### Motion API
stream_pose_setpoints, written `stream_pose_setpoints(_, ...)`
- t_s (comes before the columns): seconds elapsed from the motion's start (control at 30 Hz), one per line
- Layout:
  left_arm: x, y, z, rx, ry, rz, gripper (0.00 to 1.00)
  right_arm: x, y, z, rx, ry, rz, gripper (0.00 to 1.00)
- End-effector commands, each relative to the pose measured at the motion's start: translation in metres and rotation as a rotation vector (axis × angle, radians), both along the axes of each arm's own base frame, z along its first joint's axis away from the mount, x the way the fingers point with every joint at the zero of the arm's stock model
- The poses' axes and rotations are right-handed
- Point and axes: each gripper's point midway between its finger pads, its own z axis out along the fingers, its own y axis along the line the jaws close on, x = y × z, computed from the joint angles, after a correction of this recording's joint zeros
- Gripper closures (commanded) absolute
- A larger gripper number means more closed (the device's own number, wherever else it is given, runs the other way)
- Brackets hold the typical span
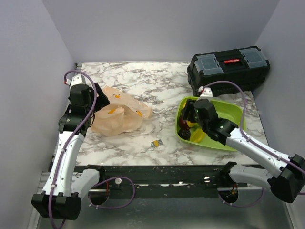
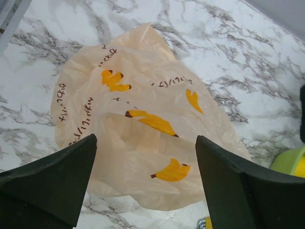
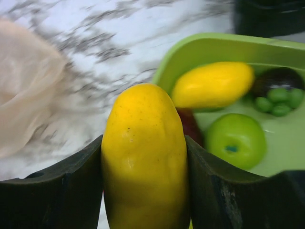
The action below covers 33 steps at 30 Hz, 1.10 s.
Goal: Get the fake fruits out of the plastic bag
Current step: Place the fake fruit in the bin.
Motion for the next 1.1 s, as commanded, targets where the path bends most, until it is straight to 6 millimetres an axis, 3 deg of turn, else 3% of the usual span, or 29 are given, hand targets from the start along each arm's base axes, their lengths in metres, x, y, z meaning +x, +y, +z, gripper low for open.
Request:
stream_pose_setpoints(0.0, -0.012, -0.021, 0.042, -0.006, -0.08, -0.17, 0.15, 0.015, -0.079, -0.022, -0.045, 0.058, -0.331, 0.96)
stream_pose_setpoints(0.17, -0.023, -0.053, 0.072, -0.081, -0.168, -0.347, 0.15, 0.017, -0.132, -0.055, -0.023, 0.163, -0.522, 0.96)
stream_pose_setpoints(0.37, -0.037, -0.09, 0.091, -0.173, -0.216, -0.553, 0.13, 0.009, -0.167, -0.084, -0.044, 0.23, -0.657, 0.92)
stream_pose_setpoints(0.57, -0.043, -0.101, 0.079, -0.216, -0.172, -0.607, 0.12, 0.0, -0.169, -0.103, 0.009, 0.332, -0.69, 0.91)
stream_pose_setpoints(0.73, -0.049, -0.111, 0.077, -0.264, -0.165, -0.654, 0.11, -0.019, -0.165, -0.12, 0.084, 0.391, -0.722, 0.92)
stream_pose_setpoints(0.9, -0.053, -0.119, 0.081, -0.308, -0.182, -0.688, 0.11, -0.034, -0.168, -0.142, 0.143, 0.414, -0.78, 0.79)
stream_pose_setpoints(0.97, -0.054, -0.122, 0.084, -0.324, -0.185, -0.705, 0.11, -0.034, -0.167, -0.144, 0.149, 0.417, -0.78, 0.78)
stream_pose_setpoints(1.07, -0.055, -0.123, 0.087, -0.321, -0.192, -0.709, 0.11, -0.033, -0.168, -0.142, 0.147, 0.41, -0.787, 0.65)
